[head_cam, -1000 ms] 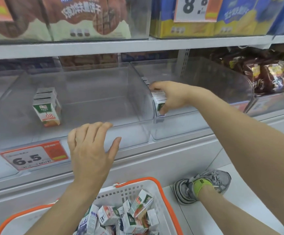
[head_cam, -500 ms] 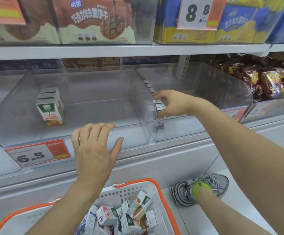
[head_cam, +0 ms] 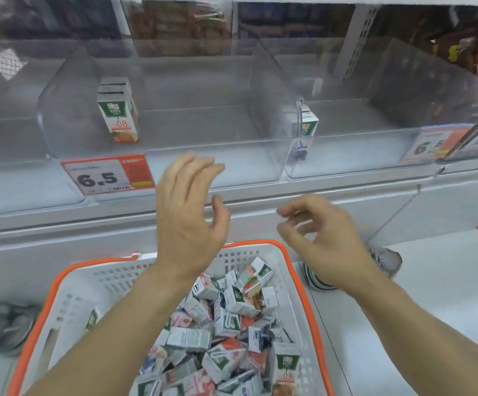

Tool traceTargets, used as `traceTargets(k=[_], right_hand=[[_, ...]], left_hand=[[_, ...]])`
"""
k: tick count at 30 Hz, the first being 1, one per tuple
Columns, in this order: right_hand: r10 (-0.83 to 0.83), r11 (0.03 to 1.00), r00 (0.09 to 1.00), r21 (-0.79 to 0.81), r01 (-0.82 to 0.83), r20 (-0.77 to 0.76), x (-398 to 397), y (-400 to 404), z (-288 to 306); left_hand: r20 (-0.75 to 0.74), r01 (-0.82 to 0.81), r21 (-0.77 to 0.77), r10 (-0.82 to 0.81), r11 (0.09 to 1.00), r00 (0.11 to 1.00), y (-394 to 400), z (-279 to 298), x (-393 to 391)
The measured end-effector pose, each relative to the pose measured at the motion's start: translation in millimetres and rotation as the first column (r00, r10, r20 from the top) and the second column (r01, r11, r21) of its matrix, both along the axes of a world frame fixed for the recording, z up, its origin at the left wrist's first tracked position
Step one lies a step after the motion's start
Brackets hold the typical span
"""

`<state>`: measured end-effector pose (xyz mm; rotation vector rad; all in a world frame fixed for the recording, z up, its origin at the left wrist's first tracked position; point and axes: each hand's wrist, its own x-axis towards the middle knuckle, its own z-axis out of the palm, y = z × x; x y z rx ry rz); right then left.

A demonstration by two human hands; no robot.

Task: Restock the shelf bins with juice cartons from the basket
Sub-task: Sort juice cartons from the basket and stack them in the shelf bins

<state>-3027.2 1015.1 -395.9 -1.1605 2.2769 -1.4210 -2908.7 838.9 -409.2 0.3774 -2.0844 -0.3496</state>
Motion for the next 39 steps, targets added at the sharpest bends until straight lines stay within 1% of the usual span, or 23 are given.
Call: traceTargets(k=[1, 3, 5, 6, 7, 9, 12, 16, 17, 20, 21, 24, 28, 31, 33, 34, 36, 37, 39], right_hand=[[0.070, 0.991, 0.997, 0.113, -0.073, 0.025, 7.8, 1.1, -21.1], [0.175, 0.931, 0.984, 0.318, -0.180, 0.042, 18.2, 3.7, -62.2], [0.246, 0.856, 0.968, 0.458, -0.241, 0.050, 23.3, 6.0, -97.6], [0.271, 0.821, 0.961, 0.509, -0.260, 0.053, 24.6, 6.3, -111.3], [0.292, 0.787, 0.956, 0.557, -0.266, 0.045, 25.0, 5.2, -122.4], [0.311, 0.737, 0.950, 0.631, -0.241, -0.001, 23.5, 0.1, -138.1], [0.275, 0.693, 0.961, 0.698, -0.181, -0.024, 20.2, -11.1, -153.5], [0.232, 0.642, 0.973, 0.751, -0.154, 0.001, 25.3, -18.8, -170.1], [0.222, 0.646, 0.975, 0.751, -0.134, -0.017, 26.4, -20.3, -172.3], [0.153, 0.718, 0.982, 0.695, -0.032, -0.112, 23.5, -25.1, -173.6], [0.143, 0.725, 0.979, 0.689, -0.006, -0.142, 22.3, -25.1, -173.9], [0.152, 0.720, 0.967, 0.693, 0.035, -0.207, 22.8, -21.4, -176.0], [0.113, 0.720, 0.967, 0.690, 0.078, -0.227, 21.8, -21.3, -173.3], [0.164, 0.685, 0.959, 0.727, 0.057, -0.230, 21.0, -22.8, -172.2], [0.211, 0.677, 0.952, 0.736, 0.020, -0.220, 22.4, -21.2, -170.9], [0.227, 0.669, 0.952, 0.743, 0.001, -0.205, 22.5, -19.6, -169.7], [0.215, 0.646, 0.968, 0.762, -0.042, -0.129, 20.7, -17.7, -162.1], [0.203, 0.633, 0.975, 0.772, -0.063, -0.087, 18.8, -17.6, -157.0], [0.178, 0.611, 0.984, 0.786, -0.095, -0.019, 15.4, -17.8, -144.4]], left_hand=[[0.039, 0.041, 0.030, -0.043, 0.999, 0.998, 7.8, -15.9, 13.5], [0.225, 0.065, 0.187, -0.107, 0.980, 0.969, 17.8, -56.0, 43.2], [0.436, -0.034, 0.351, -0.131, 0.936, 0.890, 21.6, -97.1, 75.3], [0.517, -0.098, 0.389, -0.129, 0.916, 0.846, 22.2, -115.2, 90.6], [0.577, -0.150, 0.406, -0.126, 0.901, 0.807, 21.5, -130.5, 103.6], [0.648, -0.218, 0.437, -0.138, 0.873, 0.749, 18.5, -150.3, 118.5], [0.673, -0.262, 0.470, -0.151, 0.843, 0.724, 13.5, -163.9, 118.2], [0.674, -0.217, 0.418, -0.141, 0.882, 0.725, 8.8, -171.2, 100.2], [0.680, -0.205, 0.397, -0.137, 0.895, 0.720, 6.6, -173.5, 94.5], [0.699, -0.191, 0.344, -0.115, 0.919, 0.705, -1.0, -181.3, 73.5], [0.706, -0.194, 0.335, -0.109, 0.922, 0.700, -3.1, -184.3, 67.0], [0.738, -0.228, 0.317, -0.089, 0.921, 0.669, -5.5, -194.9, 55.6], [0.777, -0.269, 0.266, -0.040, 0.926, 0.628, -9.3, -199.4, 47.4], [0.818, -0.281, 0.223, -0.022, 0.934, 0.575, -15.4, -191.2, 45.5], [0.825, -0.264, 0.246, -0.059, 0.933, 0.563, -13.6, -179.8, 50.0], [0.818, -0.264, 0.292, -0.097, 0.919, 0.567, -12.0, -171.9, 53.5], [0.776, -0.309, 0.432, -0.175, 0.847, 0.607, -12.9, -149.6, 63.8], [0.756, -0.346, 0.503, -0.209, 0.792, 0.620, -16.3, -136.1, 70.7], [0.730, -0.416, 0.624, -0.305, 0.661, 0.611, -28.1, -107.8, 86.0]])
